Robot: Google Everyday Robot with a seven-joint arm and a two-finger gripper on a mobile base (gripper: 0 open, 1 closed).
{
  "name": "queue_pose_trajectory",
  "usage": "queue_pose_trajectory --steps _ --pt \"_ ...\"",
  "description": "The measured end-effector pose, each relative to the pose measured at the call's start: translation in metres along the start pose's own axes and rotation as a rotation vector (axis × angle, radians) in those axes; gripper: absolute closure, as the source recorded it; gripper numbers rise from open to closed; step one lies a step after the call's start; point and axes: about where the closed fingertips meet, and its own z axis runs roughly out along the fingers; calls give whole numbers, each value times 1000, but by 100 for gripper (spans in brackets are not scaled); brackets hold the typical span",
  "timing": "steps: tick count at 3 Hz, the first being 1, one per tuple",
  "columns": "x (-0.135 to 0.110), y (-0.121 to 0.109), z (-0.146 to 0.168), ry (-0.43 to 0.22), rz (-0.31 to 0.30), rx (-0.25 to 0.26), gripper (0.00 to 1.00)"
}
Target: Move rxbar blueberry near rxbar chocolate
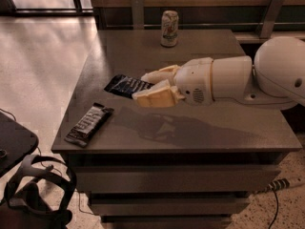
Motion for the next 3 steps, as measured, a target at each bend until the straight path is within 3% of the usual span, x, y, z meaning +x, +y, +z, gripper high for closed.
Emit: queue_pose_trajectory --steps 1,2,3 --pt "42 0 19 129 21 -5 100" --pt "67 6 30 180 38 -23 100" --pt "67 8 32 183 35 -27 75"
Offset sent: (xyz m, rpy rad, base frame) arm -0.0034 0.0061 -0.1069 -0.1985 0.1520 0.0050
